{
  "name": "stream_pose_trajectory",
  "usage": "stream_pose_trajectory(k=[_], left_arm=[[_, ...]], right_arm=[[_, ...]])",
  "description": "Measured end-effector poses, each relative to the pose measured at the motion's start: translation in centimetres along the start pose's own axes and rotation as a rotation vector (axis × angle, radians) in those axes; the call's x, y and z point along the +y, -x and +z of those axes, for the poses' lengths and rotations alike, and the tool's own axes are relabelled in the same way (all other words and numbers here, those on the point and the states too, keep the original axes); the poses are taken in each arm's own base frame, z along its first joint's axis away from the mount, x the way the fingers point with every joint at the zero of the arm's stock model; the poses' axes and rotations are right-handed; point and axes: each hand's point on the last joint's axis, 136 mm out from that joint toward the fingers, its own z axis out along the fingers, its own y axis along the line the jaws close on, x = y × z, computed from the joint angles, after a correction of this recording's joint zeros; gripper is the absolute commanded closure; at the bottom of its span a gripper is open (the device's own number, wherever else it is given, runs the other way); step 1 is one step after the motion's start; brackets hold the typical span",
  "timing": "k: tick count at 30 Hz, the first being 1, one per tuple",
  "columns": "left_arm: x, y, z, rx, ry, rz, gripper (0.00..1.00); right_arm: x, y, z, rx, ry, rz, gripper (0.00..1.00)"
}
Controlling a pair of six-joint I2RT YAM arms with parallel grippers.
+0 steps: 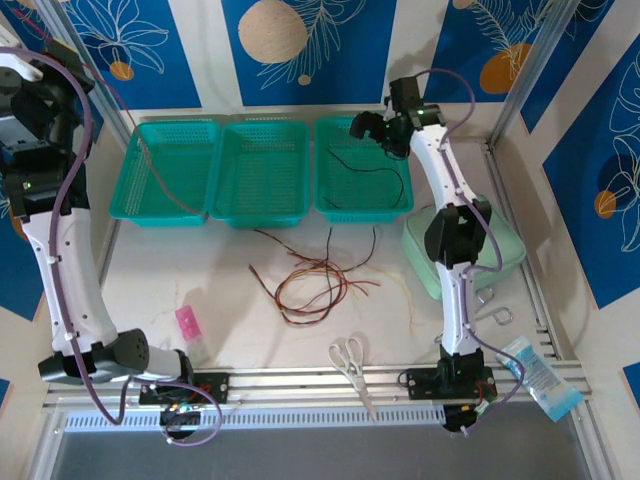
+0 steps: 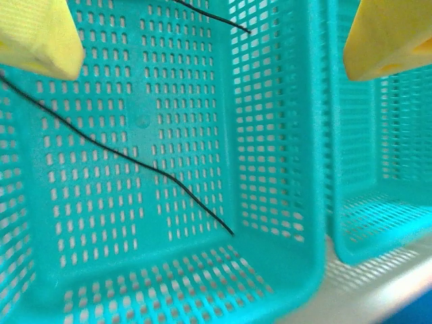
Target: Untangle the cables
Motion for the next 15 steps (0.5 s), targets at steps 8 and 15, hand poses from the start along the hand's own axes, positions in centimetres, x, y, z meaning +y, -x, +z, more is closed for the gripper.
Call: stream_pose_trajectory(k=[8,15], left_arm=[[-1.7,4.1,1.1,-0.158,-0.003,0.095,1.0],[-1.3,5.5,3.6,-0.262,0.031,0.163,1.0]], right_arm=[[1.9,1.3,-4.9,-0.059,0.062,-0.037,0.01],[2.1,-0.4,-5.9,-0.017,0.083,-0.032,0.01]])
